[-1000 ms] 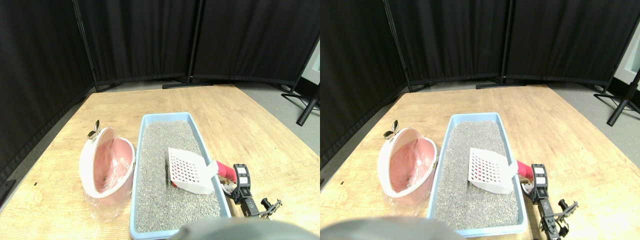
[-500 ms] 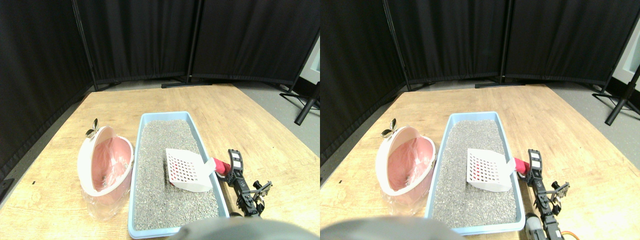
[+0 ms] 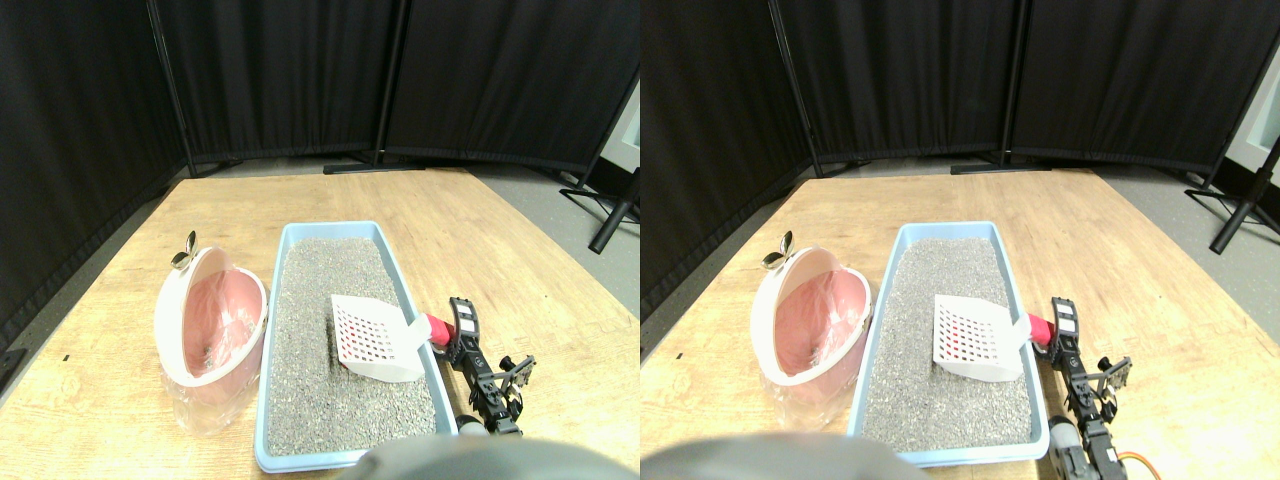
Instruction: Scoop (unimanual)
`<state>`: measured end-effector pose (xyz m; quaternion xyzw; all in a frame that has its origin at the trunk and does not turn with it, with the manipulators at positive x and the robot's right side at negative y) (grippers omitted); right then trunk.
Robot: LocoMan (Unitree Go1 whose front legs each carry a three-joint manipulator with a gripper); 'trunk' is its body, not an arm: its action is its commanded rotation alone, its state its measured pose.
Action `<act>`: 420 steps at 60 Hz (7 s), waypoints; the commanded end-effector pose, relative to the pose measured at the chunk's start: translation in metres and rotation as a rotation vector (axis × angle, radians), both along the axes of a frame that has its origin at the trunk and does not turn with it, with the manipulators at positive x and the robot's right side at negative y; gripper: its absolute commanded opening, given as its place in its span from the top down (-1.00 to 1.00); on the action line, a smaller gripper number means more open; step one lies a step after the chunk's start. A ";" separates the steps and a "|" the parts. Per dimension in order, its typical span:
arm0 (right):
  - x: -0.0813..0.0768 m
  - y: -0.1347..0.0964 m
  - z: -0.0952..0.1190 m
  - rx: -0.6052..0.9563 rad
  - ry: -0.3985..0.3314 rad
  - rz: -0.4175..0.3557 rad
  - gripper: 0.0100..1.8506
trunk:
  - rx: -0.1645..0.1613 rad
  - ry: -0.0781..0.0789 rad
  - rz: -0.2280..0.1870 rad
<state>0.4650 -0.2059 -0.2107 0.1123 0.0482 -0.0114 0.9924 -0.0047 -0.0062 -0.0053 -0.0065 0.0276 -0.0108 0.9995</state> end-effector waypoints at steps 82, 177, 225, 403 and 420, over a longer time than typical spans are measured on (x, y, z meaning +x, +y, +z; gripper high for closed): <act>0.010 0.008 0.076 -0.225 -0.356 0.204 0.95 | -0.055 0.016 0.058; 0.050 0.005 0.136 -0.843 -0.418 0.414 0.95 | -0.125 0.011 0.144; 0.045 0.021 0.129 -0.968 -0.414 0.498 0.95 | -0.128 0.018 0.138; 0.057 0.030 0.101 0.283 -0.288 0.181 0.95 | -0.140 0.008 0.166; 0.059 0.030 0.095 0.441 -0.232 0.113 0.95 | -0.140 0.003 0.168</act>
